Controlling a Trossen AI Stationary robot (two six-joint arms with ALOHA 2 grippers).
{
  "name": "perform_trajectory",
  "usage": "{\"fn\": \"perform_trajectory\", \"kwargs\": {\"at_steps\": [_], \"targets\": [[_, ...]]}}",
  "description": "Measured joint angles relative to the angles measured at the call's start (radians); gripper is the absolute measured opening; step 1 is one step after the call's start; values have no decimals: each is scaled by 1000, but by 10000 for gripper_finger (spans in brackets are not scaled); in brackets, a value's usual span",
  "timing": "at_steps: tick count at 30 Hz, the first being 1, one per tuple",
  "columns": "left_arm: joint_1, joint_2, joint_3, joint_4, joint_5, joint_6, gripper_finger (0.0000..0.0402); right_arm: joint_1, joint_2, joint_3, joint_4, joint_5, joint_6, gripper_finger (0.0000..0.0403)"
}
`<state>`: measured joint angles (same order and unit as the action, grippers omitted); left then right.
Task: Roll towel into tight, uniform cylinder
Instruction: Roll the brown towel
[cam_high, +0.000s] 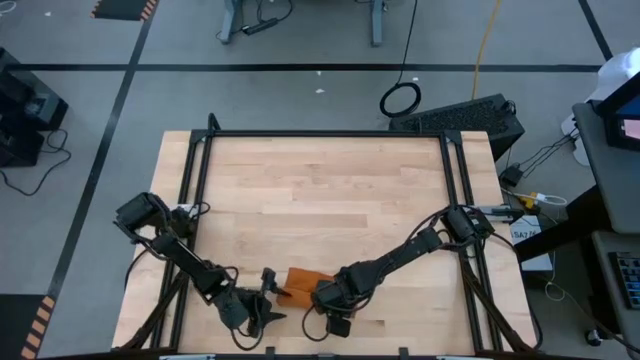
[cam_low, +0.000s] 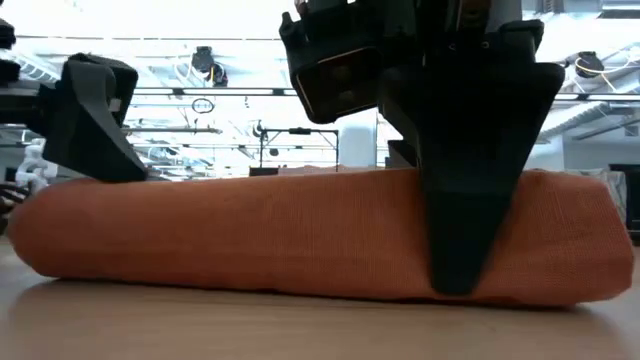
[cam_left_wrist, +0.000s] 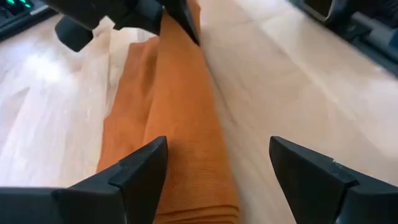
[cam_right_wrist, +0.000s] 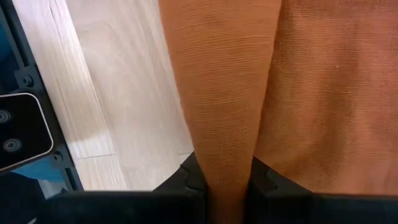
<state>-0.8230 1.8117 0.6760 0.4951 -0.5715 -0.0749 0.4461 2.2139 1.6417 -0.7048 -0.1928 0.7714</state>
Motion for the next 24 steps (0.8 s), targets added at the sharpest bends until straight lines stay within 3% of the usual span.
{"fn": "perform_trajectory", "kwargs": {"at_steps": [12, 16, 24], "targets": [[67, 34, 1, -18, 26, 5, 281, 0, 0, 0, 0, -8, -3, 36], [97, 34, 1, -33, 76, 2, 239, 0, 0, 0, -1, -16, 3, 36], [117, 34, 1, -37, 83, 2, 141, 3, 0, 1, -1, -14, 6, 36]]}}
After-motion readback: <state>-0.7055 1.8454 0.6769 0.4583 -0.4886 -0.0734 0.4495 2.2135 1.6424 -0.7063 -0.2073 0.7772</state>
